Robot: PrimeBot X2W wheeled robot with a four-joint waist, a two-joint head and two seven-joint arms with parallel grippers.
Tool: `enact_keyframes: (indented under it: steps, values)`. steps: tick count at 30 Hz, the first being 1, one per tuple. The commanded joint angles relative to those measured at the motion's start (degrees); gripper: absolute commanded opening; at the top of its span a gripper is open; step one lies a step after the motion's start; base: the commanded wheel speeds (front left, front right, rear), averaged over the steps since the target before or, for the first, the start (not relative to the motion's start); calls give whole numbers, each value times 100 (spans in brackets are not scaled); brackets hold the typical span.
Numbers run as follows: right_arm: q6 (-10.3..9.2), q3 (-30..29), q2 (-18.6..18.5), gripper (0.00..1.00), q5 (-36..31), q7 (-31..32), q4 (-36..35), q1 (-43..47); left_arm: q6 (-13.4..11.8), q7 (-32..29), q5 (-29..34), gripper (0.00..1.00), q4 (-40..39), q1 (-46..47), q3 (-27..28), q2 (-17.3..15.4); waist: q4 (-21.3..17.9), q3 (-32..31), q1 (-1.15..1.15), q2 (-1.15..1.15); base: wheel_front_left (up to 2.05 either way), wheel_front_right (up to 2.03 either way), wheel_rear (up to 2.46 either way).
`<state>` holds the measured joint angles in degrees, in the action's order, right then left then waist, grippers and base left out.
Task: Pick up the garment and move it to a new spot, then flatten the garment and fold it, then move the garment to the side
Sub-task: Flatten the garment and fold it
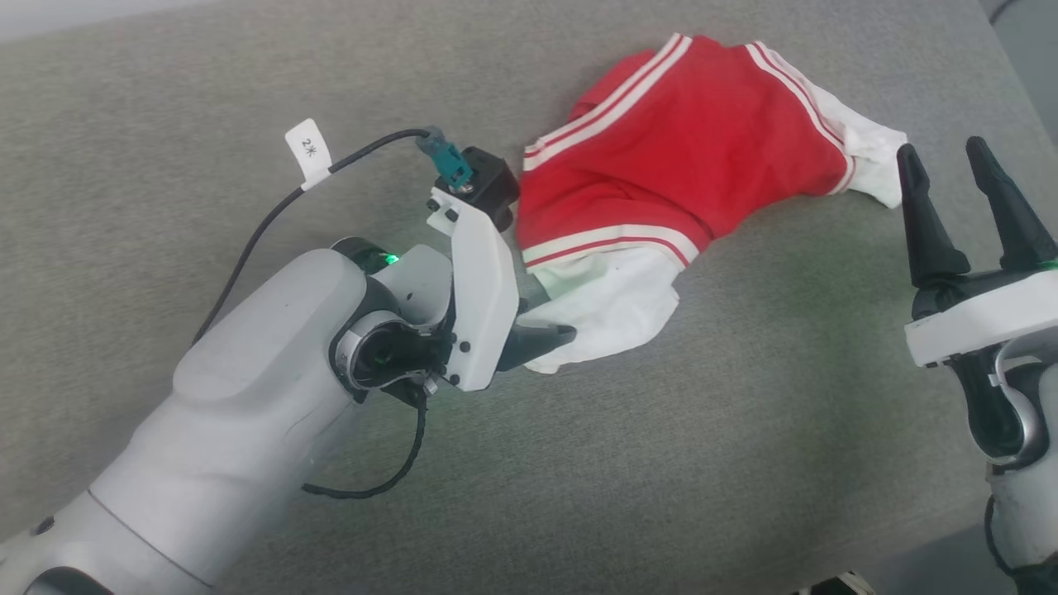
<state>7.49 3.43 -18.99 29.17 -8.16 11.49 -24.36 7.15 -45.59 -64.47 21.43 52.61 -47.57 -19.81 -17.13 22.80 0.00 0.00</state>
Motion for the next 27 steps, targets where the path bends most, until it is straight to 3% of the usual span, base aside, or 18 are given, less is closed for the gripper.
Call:
enact_keyframes:
  steps: [1, 3, 4, 5, 6, 11, 24, 27]
  values:
    - [0, 24, 30, 100, 8, -50, 20, -60, 24, 57, 20, 100, 69, 53, -9, 1, -65, 47, 0, 0, 0, 0, 0]
    - [0, 44, 33, 100, 17, -81, 64, -74, 31, 49, -41, 100, 216, 38, -75, 45, -92, 58, 0, 0, 0, 0, 0]
    - [0, 45, 29, 100, 17, -89, 83, -79, 27, 27, -62, 68, 267, 32, -126, 44, -95, 57, 0, 0, 0, 0, 0]
    - [0, 42, 27, 100, 19, -100, 94, -86, 30, 32, -105, 20, 307, 27, -140, 42, -93, 54, 0, 0, 0, 0, 0]
    - [0, 32, 17, 100, 16, -109, 102, -84, 32, 35, -157, 0, 339, 22, -142, 35, -82, 44, 0, 0, 0, 0, 0]
    - [0, -45, -47, 100, -18, -92, 129, 7, 37, 161, -309, 0, 216, 213, -53, -260, 104, -89, 0, 0, 0, 0, 0]
    - [0, -104, -155, 100, -67, 196, -58, 203, 7, 237, -295, 0, -64, 132, 403, -2153, 701, -469, 0, 0, 0, 0, 0]
    - [0, -122, -183, 100, -76, 264, -122, 231, -44, 355, -293, 0, 38, -47, 448, -2359, 753, -453, 0, 0, 0, 0, 0]
